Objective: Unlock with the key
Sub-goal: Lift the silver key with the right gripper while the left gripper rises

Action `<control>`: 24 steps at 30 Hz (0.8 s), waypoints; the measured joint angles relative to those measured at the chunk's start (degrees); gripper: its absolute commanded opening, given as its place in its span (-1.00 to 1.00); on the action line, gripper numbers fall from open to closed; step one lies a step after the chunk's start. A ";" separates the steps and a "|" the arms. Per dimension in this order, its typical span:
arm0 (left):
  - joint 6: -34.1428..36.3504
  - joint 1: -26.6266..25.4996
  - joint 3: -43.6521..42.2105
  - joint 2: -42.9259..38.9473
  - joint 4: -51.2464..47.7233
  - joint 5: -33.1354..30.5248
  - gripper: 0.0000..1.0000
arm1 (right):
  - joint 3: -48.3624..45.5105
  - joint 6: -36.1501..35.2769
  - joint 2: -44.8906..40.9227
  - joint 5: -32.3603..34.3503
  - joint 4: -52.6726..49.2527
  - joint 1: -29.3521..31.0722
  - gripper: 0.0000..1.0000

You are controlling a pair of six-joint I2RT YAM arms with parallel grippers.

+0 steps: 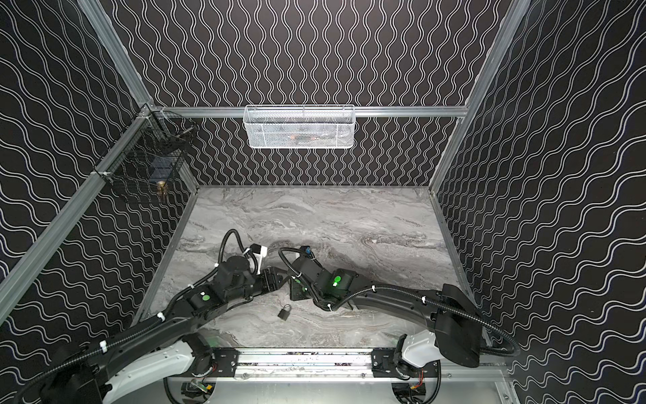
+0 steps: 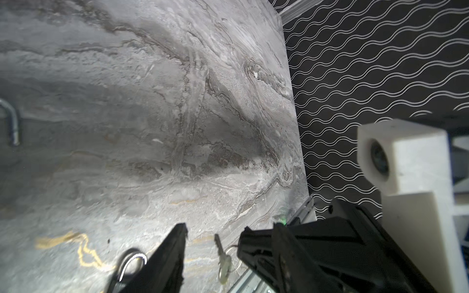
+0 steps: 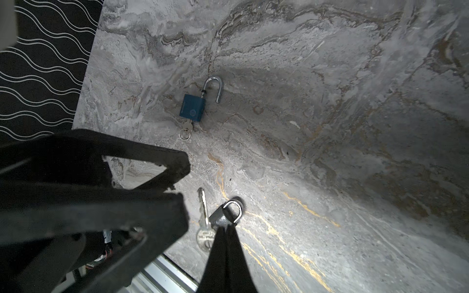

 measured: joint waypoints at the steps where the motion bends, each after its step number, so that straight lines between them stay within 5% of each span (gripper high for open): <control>1: 0.02 -0.28 0.13 0.76 0.37 -0.59 0.07 | -0.15 0.00 -0.11 0.00 0.07 -0.02 -1.00; 24: -0.15 -2.25 0.87 6.80 3.54 -3.28 -0.48 | -1.60 -0.22 -0.72 0.22 0.61 -0.09 -1.00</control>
